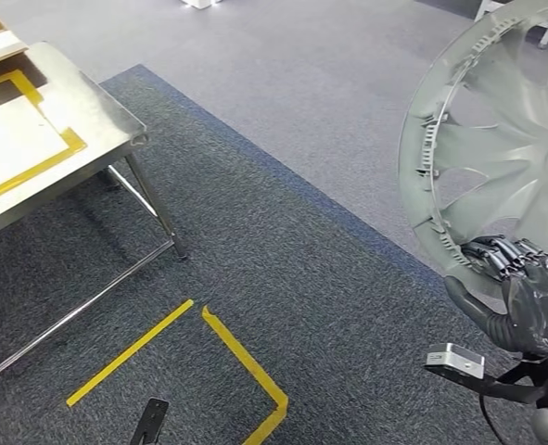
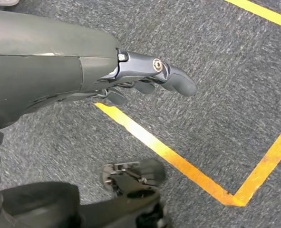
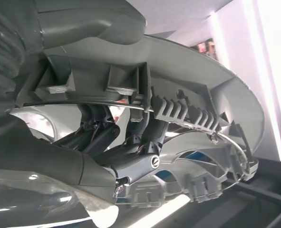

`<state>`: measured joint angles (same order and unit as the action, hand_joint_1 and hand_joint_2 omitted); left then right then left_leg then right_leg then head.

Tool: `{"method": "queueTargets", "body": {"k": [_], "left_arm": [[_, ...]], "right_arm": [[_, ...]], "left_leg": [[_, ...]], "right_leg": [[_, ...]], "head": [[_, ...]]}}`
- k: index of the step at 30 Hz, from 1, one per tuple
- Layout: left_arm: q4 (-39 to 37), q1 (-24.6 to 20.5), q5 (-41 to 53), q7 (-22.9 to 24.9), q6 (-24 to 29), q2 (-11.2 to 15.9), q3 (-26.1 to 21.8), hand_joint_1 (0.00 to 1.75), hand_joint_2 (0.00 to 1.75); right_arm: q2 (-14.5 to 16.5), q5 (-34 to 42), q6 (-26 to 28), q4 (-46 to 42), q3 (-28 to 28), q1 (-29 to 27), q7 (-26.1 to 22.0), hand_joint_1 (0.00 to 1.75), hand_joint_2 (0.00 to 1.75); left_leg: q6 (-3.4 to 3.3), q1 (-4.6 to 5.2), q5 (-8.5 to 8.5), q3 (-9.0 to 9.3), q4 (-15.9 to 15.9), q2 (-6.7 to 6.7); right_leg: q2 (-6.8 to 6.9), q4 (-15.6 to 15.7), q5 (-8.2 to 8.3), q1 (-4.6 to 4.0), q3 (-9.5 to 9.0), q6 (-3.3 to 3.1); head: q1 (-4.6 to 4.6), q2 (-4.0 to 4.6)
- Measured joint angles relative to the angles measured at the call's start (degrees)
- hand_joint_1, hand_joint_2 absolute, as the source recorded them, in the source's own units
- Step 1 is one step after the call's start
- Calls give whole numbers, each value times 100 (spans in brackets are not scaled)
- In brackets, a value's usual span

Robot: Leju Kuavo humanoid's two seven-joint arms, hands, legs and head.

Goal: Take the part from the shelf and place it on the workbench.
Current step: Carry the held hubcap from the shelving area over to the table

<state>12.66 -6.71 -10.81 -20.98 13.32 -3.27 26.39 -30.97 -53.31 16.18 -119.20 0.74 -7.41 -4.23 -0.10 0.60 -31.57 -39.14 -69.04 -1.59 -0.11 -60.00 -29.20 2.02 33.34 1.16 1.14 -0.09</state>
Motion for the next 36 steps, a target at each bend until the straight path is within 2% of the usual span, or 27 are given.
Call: {"method": "queueTargets", "body": {"k": [1,2,3,4,5,7,9,11,12,13,15,17,18,19,20,21,22,24,26,27,29,30,32,33,34,35,36], "left_arm": [[10,0,8,3,1,-1,4,0,175],[17,8,15,7,1,-1,7,0,175],[23,20,28,11,2,-1,8,0,175],[29,30,43,14,2,-2,8,0,175],[34,37,57,15,3,-2,8,0,175],[50,32,88,15,7,7,8,0,175],[69,24,114,18,11,13,8,0,175],[85,37,132,34,13,10,8,0,175],[94,46,144,45,13,11,8,0,175],[103,48,156,56,13,13,6,0,175],[123,35,179,67,11,10,3,0,175],[131,33,196,72,7,-8,2,0,175],[133,40,201,76,5,-18,2,0,175],[133,47,204,80,5,-23,2,0,175],[134,51,205,83,5,-26,1,0,175],[135,52,205,85,5,-27,1,0,175],[137,47,209,86,4,-25,0,0,175],[143,47,224,88,4,-20,-4,0,175],[147,70,242,90,4,-3,-17,0,175],[149,83,247,90,5,3,-29,0,175],[155,80,253,91,6,14,-52,0,175],[157,71,255,91,6,8,-59,0,175],[159,61,258,90,5,8,-68,0,175],[160,66,264,90,3,8,-73,0,175],[160,72,275,90,1,8,-80,0,175],[160,76,287,88,-1,10,-90,0,175],[161,77,301,86,-3,14,-99,0,175]], "right_arm": [[0,-3,3,-1,2,-7,1,175,175],[0,-6,5,-1,3,-11,3,175,175],[0,-7,8,-1,3,-15,8,175,175],[0,-8,9,-1,3,-19,15,175,175],[0,-12,10,-1,3,-21,21,175,175],[0,-29,24,2,3,-27,31,175,175],[0,-48,43,3,1,-36,33,175,175],[0,-54,50,2,-2,-39,38,175,175],[0,-51,50,5,-3,-37,43,175,175],[-1,-50,52,8,-1,-33,47,175,175],[-1,-50,57,15,1,-34,51,175,175],[0,-54,60,19,-2,-42,51,175,175],[0,-55,60,22,-8,-46,51,175,175],[0,-55,59,25,-15,-49,51,175,175],[-1,-55,58,27,-22,-51,51,175,175],[0,-54,59,31,-29,-49,55,175,175],[0,-53,61,32,-34,-47,58,175,175],[-1,-52,63,42,-47,-43,66,175,175],[-2,-50,63,48,-66,-34,67,175,175],[-2,-46,62,50,-73,-23,67,175,175],[-3,-39,61,50,-78,-3,68,175,175],[-3,-37,60,50,-79,8,67,175,175],[-4,-34,58,54,-83,22,61,175,175],[-4,-33,57,57,-86,28,56,175,175],[-4,-30,57,60,-89,32,52,175,175],[-4,-26,57,62,-89,38,50,175,175],[-4,-21,57,64,-89,46,49,175,175]], "left_leg": [[13,-16,-131,-181,-357,70],[14,-25,-175,-307,-593,99],[3,-28,-110,-343,-636,111],[-23,-21,58,-275,-459,127],[-71,-2,288,-126,-114,182],[-199,89,563,179,560,450],[-278,168,564,289,839,602],[-299,157,571,330,957,477],[-310,134,589,371,1018,402],[-321,105,608,413,1075,330],[-341,73,618,458,1116,189],[-353,68,600,471,1106,36],[-348,64,587,484,1098,-45],[-337,57,570,503,1086,-128],[-317,46,545,526,1067,-209],[-287,37,515,542,1042,-287],[-255,34,483,534,996,-361],[-194,28,460,484,942,-485],[-153,14,462,446,932,-578],[-126,19,434,429,894,-518],[-50,20,226,264,534,-215],[-13,14,61,100,188,-37],[26,-25,-197,-263,-529,97],[29,-36,-182,-351,-679,109],[20,-40,-55,-341,-612,119],[-6,-35,163,-229,-326,149],[-56,-11,392,-64,75,247]], "right_leg": [[73,0,-16,-14,-12,-13],[146,-1,-34,-26,-28,-22],[216,-1,-54,-38,-49,-25],[284,-1,-75,-51,-79,-25],[349,1,-100,-64,-114,-23],[470,13,-148,-91,-171,-1],[595,38,-175,-107,-193,46],[700,85,-200,-111,-232,107],[625,64,-239,-101,-241,131],[484,-55,-316,-92,-197,151],[134,-656,-577,-75,111,181],[28,-1328,-751,-76,543,215],[20,-1426,-684,-73,663,228],[12,-1297,-501,-66,667,240],[-19,-959,-236,-49,557,254],[-113,-600,-38,-25,412,270],[-221,-269,78,-3,257,267],[-359,-6,69,6,103,214],[-276,17,56,-2,69,129],[-220,25,52,1,53,96],[-86,45,34,9,9,32],[-19,47,16,-3,-11,7],[128,45,-24,-20,-51,-23],[201,45,-47,-25,-78,-27],[271,45,-71,-32,-111,-25],[343,47,-100,-41,-152,-19],[408,53,-129,-48,-191,-10]], "head": [[-2,0],[-1,0],[-1,0],[-1,0],[-1,0],[-8,0],[-13,0],[-8,0],[-13,0],[-20,0],[-49,0],[-63,0],[-62,0],[-63,0],[-64,0],[-65,0],[-71,0],[-76,-1],[-73,-1],[-64,-1],[-34,0],[-19,0],[-12,0],[-10,0],[-9,0],[-9,0],[-9,0]]}}
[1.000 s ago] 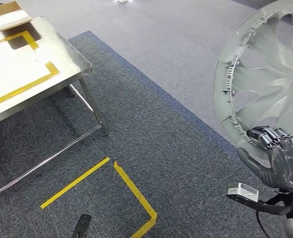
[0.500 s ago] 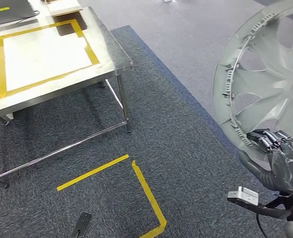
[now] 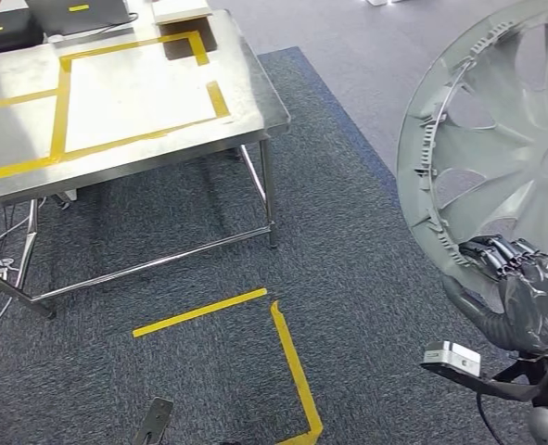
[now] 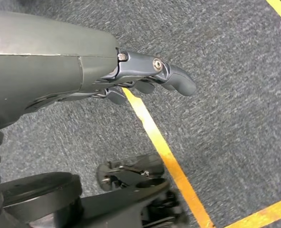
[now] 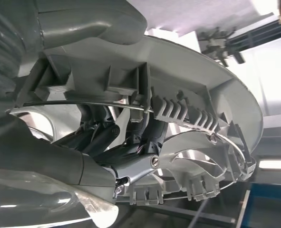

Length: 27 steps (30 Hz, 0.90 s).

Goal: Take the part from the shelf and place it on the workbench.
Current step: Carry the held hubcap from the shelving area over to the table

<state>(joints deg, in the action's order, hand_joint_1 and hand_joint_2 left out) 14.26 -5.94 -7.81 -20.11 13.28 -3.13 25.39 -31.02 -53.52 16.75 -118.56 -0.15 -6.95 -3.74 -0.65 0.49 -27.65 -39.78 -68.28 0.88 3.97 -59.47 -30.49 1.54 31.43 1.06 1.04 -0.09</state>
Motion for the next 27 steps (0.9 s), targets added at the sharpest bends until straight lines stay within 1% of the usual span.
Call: {"method": "queueTargets", "body": {"k": [1,2,3,4,5,6,7,8,9,10,11,12,13,14,15,16,17,18,19,20,21,22,23,24,25,26,27], "left_arm": [[1,-5,11,-2,-1,8,-10,0,175],[2,-14,17,-4,-2,16,-20,0,175],[2,-20,21,-5,-3,22,-28,0,175],[3,-22,23,-5,-5,25,-35,0,175],[3,-21,24,-6,-7,25,-41,0,175],[4,-11,26,-7,-7,25,-46,0,175],[4,-7,33,-10,-7,27,-52,0,175],[5,-11,38,-14,-7,29,-61,0,175],[5,-16,45,-17,-7,29,-72,0,175],[5,-28,52,-20,-10,25,-81,0,175],[5,-34,57,-20,-14,16,-89,0,175],[5,-33,62,-20,-18,8,-95,0,175],[5,-31,66,-21,-20,2,-100,0,175],[5,-29,70,-21,-21,-1,-107,0,175],[5,-28,72,-21,-21,-3,-113,0,175],[5,-30,74,-21,-21,-2,-120,0,175],[5,-33,75,-21,-21,1,-125,0,175],[5,-33,75,-21,-21,3,-129,0,175],[5,-28,75,-21,-21,6,-132,0,175],[5,-21,75,-21,-21,9,-134,0,175],[5,-9,75,-21,-21,21,-137,0,175],[5,-2,75,-21,-20,24,-138,0,175],[5,-4,75,-21,-20,28,-139,0,175],[5,-12,77,-21,-20,30,-139,0,175],[5,-23,81,-21,-21,22,-140,0,175],[5,-31,91,-21,-23,23,-140,0,175],[5,-31,103,-21,-28,22,-142,0,175]], "right_arm": [[0,4,1,2,-1,9,-2,175,175],[0,5,1,4,-1,20,-4,175,175],[0,6,1,7,-2,32,-8,175,175],[0,7,1,10,-5,45,-13,175,175],[-1,9,1,11,-9,60,-14,175,175],[-5,14,2,14,-12,75,-14,175,175],[-9,20,2,18,-14,88,-14,175,175],[-15,25,2,23,-15,100,-14,175,175],[-20,28,2,29,-16,108,-15,175,175],[-22,27,1,33,-19,112,-18,175,175],[-24,27,-1,38,-25,115,-19,175,175],[-24,27,-2,43,-34,115,-20,175,175],[-24,28,-3,46,-42,115,-21,175,175],[-25,29,-3,50,-49,115,-22,175,175],[-28,29,-3,51,-51,118,-22,175,175],[-31,32,-4,55,-54,123,-21,175,175],[-36,34,-4,56,-53,132,-21,175,175],[-41,34,-5,58,-54,138,-20,175,175],[-44,36,-7,60,-57,142,-20,175,175],[-48,36,-8,59,-60,145,-21,175,175],[-48,36,-10,61,-66,149,-20,175,175],[-48,37,-10,61,-70,157,-19,175,175],[-48,37,-10,62,-74,166,-18,175,175],[-48,36,-10,62,-77,173,-18,175,175],[-48,35,-10,62,-81,178,-19,175,175],[-48,34,-10,62,-90,180,-20,175,175],[-48,34,-11,62,-98,182,-21,175,175]], "left_leg": [[-58,46,152,156,362,142],[-112,91,231,270,636,263],[-151,133,236,321,773,346],[-172,159,208,329,810,343],[-188,155,208,336,853,274],[-200,139,221,365,902,201],[-217,114,235,404,954,128],[-235,87,250,442,1002,56],[-248,68,257,469,1026,-17],[-263,62,252,476,1027,-92],[-270,61,245,477,1022,-172],[-272,61,238,482,1015,-255],[-268,59,227,488,1005,-338],[-255,53,211,499,989,-422],[-236,42,189,513,966,-504],[-208,41,167,512,939,-583],[-180,37,149,496,903,-655],[-153,34,142,472,879,-716],[-131,33,145,445,867,-772],[-114,23,150,429,859,-824],[-95,20,142,425,854,-847],[-67,26,99,402,793,-771],[-32,28,15,341,649,-640],[7,22,-118,221,387,-467],[44,9,-275,48,31,-297],[66,-13,-401,-130,-324,-210],[75,-29,-459,-267,-585,-163]], "right_leg": [[62,5,-29,-17,-34,20],[121,12,-50,-31,-55,46],[181,23,-65,-40,-68,74],[249,42,-72,-51,-84,104],[320,70,-79,-53,-112,135],[332,86,-103,-46,-133,160],[246,42,-157,-39,-124,178],[91,-128,-260,-31,-44,193],[-105,-424,-397,-21,121,198],[-263,-806,-541,-20,342,202],[-344,-1163,-635,-22,573,211],[-374,-1371,-629,-24,742,217],[-384,-1365,-507,-22,810,223],[-398,-1131,-282,-15,759,227],[-452,-765,-48,1,627,233],[-567,-424,111,20,481,240],[-679,-169,194,36,354,231],[-763,-48,194,41,282,215],[-796,-30,166,36,254,187],[-753,-18,163,35,236,147],[-691,-11,161,39,221,115],[-630,-1,156,47,197,82],[-563,9,149,56,171,52],[-491,16,135,54,144,25],[-420,17,117,44,122,2],[-346,17,98,34,103,-15],[-273,16,78,25,81,-25]], "head": [[-3,0],[-2,0],[-3,0],[-1,0],[1,0],[-4,-1],[-11,0],[-23,0],[-42,0],[-55,1],[-64,1],[-73,2],[-73,2],[-75,2],[-76,2],[-80,2],[-88,1],[-95,1],[-99,0],[-101,-1],[-100,0],[-81,0],[-57,0],[-36,0],[-10,0],[-7,0],[-7,0]]}}
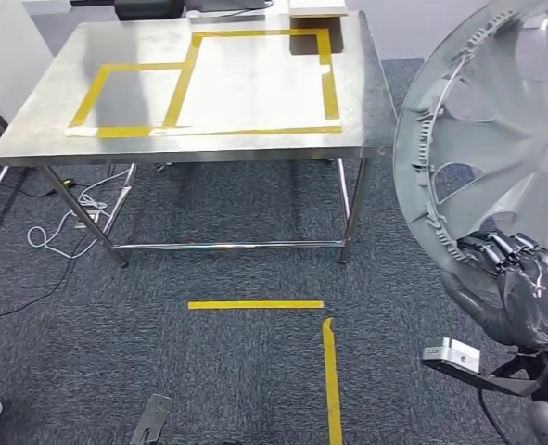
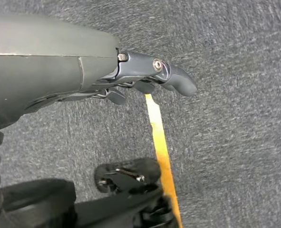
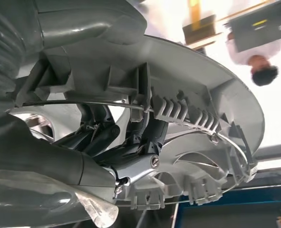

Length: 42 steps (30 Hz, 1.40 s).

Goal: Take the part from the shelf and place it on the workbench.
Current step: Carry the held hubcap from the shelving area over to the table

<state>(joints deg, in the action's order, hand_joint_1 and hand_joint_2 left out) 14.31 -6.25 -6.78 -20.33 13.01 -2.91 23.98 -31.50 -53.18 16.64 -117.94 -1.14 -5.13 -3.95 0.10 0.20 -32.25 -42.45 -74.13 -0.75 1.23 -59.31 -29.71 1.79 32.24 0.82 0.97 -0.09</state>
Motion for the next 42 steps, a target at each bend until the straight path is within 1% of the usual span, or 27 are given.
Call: {"method": "queueTargets", "body": {"k": [1,2,4,5,7,9,10,12,14,15,16,17,18,20,21,24,26,28,30,31,32,33,34,36,38,40,42], "left_arm": [[0,6,11,0,-5,0,-2,0,175],[1,12,20,0,-11,0,-5,0,175],[1,15,30,-6,-17,5,-18,0,175],[1,9,34,-11,-18,11,-26,0,175],[0,2,46,-28,-19,19,-39,0,175],[-1,21,64,-44,-21,18,-55,0,175],[-2,34,74,-51,-22,19,-69,0,175],[-2,32,84,-59,-25,20,-101,0,175],[-2,13,101,-66,-43,13,-125,0,175],[-2,10,114,-73,-65,9,-133,0,175],[-2,14,126,-86,-95,5,-139,0,175],[-2,20,137,-105,-134,5,-143,0,175],[-2,25,144,-135,-186,4,-146,0,175],[-2,29,157,-207,-321,14,-158,0,175],[-2,28,167,-247,-404,25,-170,0,175],[-2,61,197,-354,-592,72,-220,0,175],[-2,92,208,-392,-630,102,-247,0,175],[-2,101,212,-407,-645,116,-263,0,175],[-2,110,214,-411,-655,118,-275,0,175],[-2,118,218,-411,-657,118,-279,0,175],[-2,124,225,-413,-658,119,-281,0,175],[-2,126,234,-416,-658,120,-283,0,175],[-2,127,245,-421,-658,124,-285,0,175],[-3,120,261,-440,-661,141,-289,0,175],[-4,118,268,-458,-666,153,-291,0,175],[-4,120,273,-467,-667,152,-292,0,175],[-4,116,277,-473,-667,155,-296,0,175]], "right_arm": [[0,2,-1,0,-12,1,-1,175,175],[0,3,-1,0,-21,1,1,175,175],[0,6,-1,0,-30,3,4,175,175],[0,6,-1,0,-31,7,6,175,175],[0,2,-2,1,-34,15,7,175,175],[-1,-3,-3,1,-39,20,13,175,175],[-2,-3,-3,2,-41,21,22,175,175],[-4,-1,-4,7,-40,28,44,175,175],[-4,2,-6,17,-41,27,51,175,175],[-4,4,-7,26,-42,19,51,175,175],[-4,8,-7,33,-45,10,50,175,175],[-4,14,-8,40,-47,5,49,175,175],[-4,21,-7,46,-49,3,47,175,175],[-3,34,-6,61,-51,15,35,175,175],[-3,38,-4,72,-51,26,22,175,175],[-3,43,11,99,-45,-31,-37,175,175],[-3,44,18,106,-38,-108,-68,175,175],[-4,44,22,109,-32,-144,-86,175,175],[-3,43,27,111,-30,-168,-101,175,175],[-3,42,28,111,-29,-177,-109,175,175],[-2,42,30,111,-29,-184,-118,175,175],[-3,42,30,111,-28,-189,-124,175,175],[-3,42,30,111,-26,-192,-130,175,175],[-2,41,31,111,-23,-194,-142,175,175],[0,39,34,111,-21,-197,-155,175,175],[-1,41,36,112,-18,-202,-163,175,175],[-2,47,36,113,-4,-203,-167,175,175]], "left_leg": [[-4,-7,47,-49,-70,22],[-22,-6,193,0,71,38],[-117,40,580,294,744,197],[-174,80,691,433,1058,307],[-243,149,705,560,1359,439],[-255,143,692,586,1451,362],[-263,128,700,616,1499,319],[-285,87,715,680,1576,255],[-311,87,699,693,1580,192],[-320,87,687,700,1576,160],[-324,87,672,712,1573,131],[-320,84,654,731,1567,102],[-307,79,632,759,1559,75],[-252,80,573,794,1517,29],[-218,87,552,790,1494,12],[-161,99,525,763,1451,-6],[-116,91,420,734,1324,2],[-40,64,129,513,793,17],[2,30,-165,162,55,28],[0,22,-189,59,-139,31],[-16,21,-100,49,-122,31],[-49,26,89,145,122,31],[-103,41,318,308,513,30],[-219,83,578,609,1191,34],[-277,117,571,704,1406,36],[-288,106,594,744,1513,35],[-301,71,634,814,1634,39]], "right_leg": [[71,0,-22,-8,-25,-2],[139,0,-45,-17,-55,-1],[269,9,-98,-35,-116,15],[322,13,-125,-52,-141,35],[421,29,-159,-70,-159,91],[499,61,-185,-74,-182,151],[447,42,-222,-69,-181,175],[182,-294,-415,-57,-11,203],[-52,-1036,-681,-58,414,219],[-90,-1351,-741,-59,634,232],[-105,-1501,-699,-57,783,244],[-108,-1428,-541,-50,819,255],[-107,-1131,-284,-36,736,264],[-113,-405,106,-17,439,276],[-123,-165,184,-18,325,252],[-143,-52,149,-29,247,145],[-137,-41,139,-11,218,91],[-125,-35,121,-3,187,40],[-119,-36,102,-12,168,13],[-120,-36,93,-18,158,8],[-123,-36,83,-26,144,5],[-126,-35,72,-36,123,3],[-129,-32,59,-46,101,4],[-128,-23,38,-66,75,24],[-122,3,37,-60,75,76],[-115,37,33,-51,66,143],[-114,-157,-112,-56,158,185]], "head": [[2,0],[3,0],[2,0],[-1,0],[-4,0],[-2,-1],[-11,0],[-35,0],[-56,0],[-62,0],[-62,0],[-63,0],[-64,0],[-70,0],[-69,0],[-59,0],[-43,0],[-19,0],[-10,0],[-10,0],[-9,0],[-9,0],[-9,0],[-13,0],[-15,0],[-17,0],[-31,0]]}}
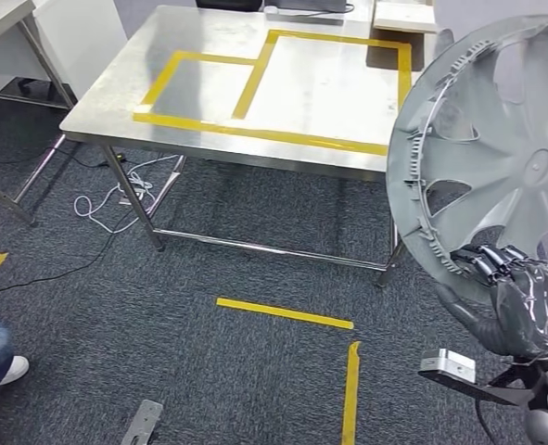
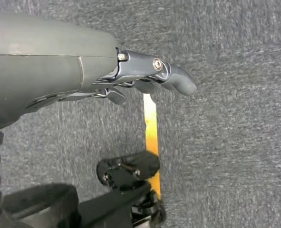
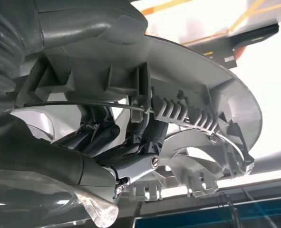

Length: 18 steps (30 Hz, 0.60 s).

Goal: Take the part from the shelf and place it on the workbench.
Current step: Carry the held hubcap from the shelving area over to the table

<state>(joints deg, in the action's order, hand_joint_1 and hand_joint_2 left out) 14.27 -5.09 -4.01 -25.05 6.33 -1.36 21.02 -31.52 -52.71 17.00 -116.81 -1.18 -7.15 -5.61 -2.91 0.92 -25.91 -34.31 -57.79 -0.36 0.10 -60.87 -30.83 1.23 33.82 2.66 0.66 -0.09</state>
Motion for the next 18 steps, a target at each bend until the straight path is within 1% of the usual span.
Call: {"method": "queueTargets", "body": {"k": [1,2,3,4,5,6,7,8,9,10,11,12,14,15,16,18], "left_arm": [[0,-2,2,-2,-2,1,-4,0,175],[0,-4,3,-3,-6,2,-9,0,175],[0,-3,3,-4,-10,2,-14,0,175],[0,1,7,-4,-14,0,-17,0,175],[0,5,15,-4,-18,-2,-19,0,175],[0,8,23,-4,-22,-3,-21,0,175],[0,8,32,-4,-26,-5,-22,0,175],[0,8,38,-5,-31,-5,-25,0,175],[0,7,39,-5,-33,-4,-27,0,175],[-1,8,41,-7,-34,-3,-28,0,175],[-1,10,43,-7,-36,0,-29,0,175],[-2,10,45,-8,-42,2,-29,0,175],[-2,8,51,-10,-59,15,-33,0,175],[-2,4,55,-13,-68,18,-34,0,175],[-2,1,58,-15,-75,19,-36,0,175],[-3,7,74,-17,-87,11,-36,0,175]], "right_arm": [[0,1,0,1,8,-1,-4,175,175],[0,-1,0,2,14,-2,-10,175,175],[0,-3,0,3,16,-7,-16,175,175],[0,-5,0,6,16,-17,-21,175,175],[0,-6,0,9,14,-30,-25,175,175],[0,-8,0,11,13,-41,-27,175,175],[0,-9,1,13,12,-49,-29,175,175],[1,-9,2,16,13,-51,-30,175,175],[2,-10,3,16,15,-51,-32,175,175],[3,-10,4,17,18,-54,-34,175,175],[4,-10,5,18,20,-60,-36,175,175],[4,-10,4,16,21,-69,-39,175,175],[4,-8,0,16,21,-76,-40,175,175],[4,-8,-1,16,22,-75,-40,175,175],[4,-8,-2,16,22,-73,-41,175,175],[4,-9,-2,16,20,-72,-45,175,175]], "left_leg": [[-5,-10,10,25,32,2],[-17,-8,6,33,38,2],[-22,-5,0,34,34,2],[-25,-1,-9,39,31,2],[-24,-1,-21,47,25,1],[-16,-4,-37,58,12,-3],[-1,-7,-62,70,-10,-8],[23,0,-89,71,-37,-13],[50,11,-114,61,-76,-20],[76,22,-131,48,-106,-23],[96,33,-137,35,-123,-24],[110,34,-140,30,-136,-24],[152,27,-198,22,-194,-21],[188,18,-289,-32,-339,-17],[229,0,-425,-144,-598,-13],[296,-49,-730,-504,-1347,-6]], "right_leg": [[-2,-268,-145,2,134,10],[-4,-622,-311,0,310,24],[-5,-977,-441,0,499,39],[-4,-1208,-479,1,634,56],[-3,-1241,-407,4,676,71],[-2,-1044,-228,11,603,81],[1,-674,-2,22,441,89],[3,-307,146,25,266,91],[-2,-17,238,27,117,71],[-8,137,257,23,34,44],[-15,166,227,13,8,11],[-23,175,236,12,-3,-27],[-18,186,234,29,-27,-80],[-11,194,229,44,-48,-109],[-2,200,221,55,-69,-132],[6,200,196,56,-95,-163]], "head": [[-6,0],[-8,0],[-9,0],[-7,0],[-7,0],[-8,0],[-8,0],[-10,0],[-12,0],[-12,0],[-11,0],[-10,0],[-2,0],[11,0],[24,0],[42,0]]}}
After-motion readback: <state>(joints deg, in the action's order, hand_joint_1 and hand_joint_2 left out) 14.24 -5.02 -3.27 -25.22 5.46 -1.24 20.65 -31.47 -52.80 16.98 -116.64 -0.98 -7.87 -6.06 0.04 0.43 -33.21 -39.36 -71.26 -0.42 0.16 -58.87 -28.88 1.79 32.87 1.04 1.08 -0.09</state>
